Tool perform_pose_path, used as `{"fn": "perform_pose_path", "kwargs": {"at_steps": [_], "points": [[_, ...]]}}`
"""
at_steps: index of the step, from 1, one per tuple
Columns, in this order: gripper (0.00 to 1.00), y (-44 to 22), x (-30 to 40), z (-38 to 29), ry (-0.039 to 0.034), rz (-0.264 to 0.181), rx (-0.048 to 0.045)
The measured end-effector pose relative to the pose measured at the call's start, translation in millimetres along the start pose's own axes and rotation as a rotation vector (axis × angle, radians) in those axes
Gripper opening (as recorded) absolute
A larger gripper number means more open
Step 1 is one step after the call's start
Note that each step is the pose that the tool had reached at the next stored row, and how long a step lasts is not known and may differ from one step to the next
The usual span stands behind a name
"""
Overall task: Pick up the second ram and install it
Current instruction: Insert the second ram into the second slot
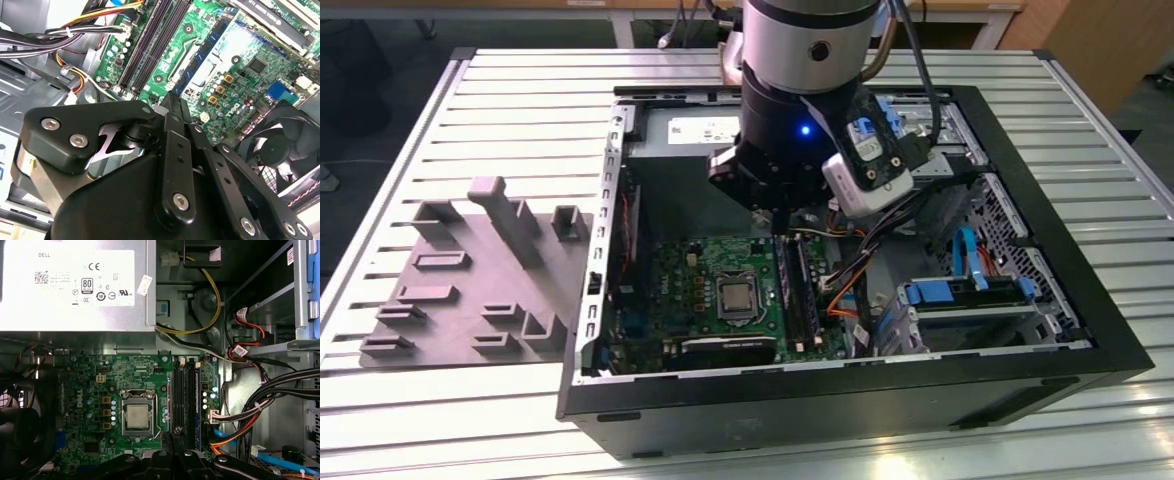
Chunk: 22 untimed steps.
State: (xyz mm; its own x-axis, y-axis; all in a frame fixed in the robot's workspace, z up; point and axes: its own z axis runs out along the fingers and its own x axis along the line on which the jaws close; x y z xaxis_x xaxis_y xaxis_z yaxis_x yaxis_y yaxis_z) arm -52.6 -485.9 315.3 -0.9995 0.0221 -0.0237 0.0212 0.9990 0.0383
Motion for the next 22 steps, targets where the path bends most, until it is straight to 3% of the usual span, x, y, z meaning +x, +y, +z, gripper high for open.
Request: {"fn": "perform_pose_path", "kwargs": {"at_steps": [22], "points": [[0.12, -0.1, -1.8, 4.1, 0.0, 0.0, 0.0]]}}
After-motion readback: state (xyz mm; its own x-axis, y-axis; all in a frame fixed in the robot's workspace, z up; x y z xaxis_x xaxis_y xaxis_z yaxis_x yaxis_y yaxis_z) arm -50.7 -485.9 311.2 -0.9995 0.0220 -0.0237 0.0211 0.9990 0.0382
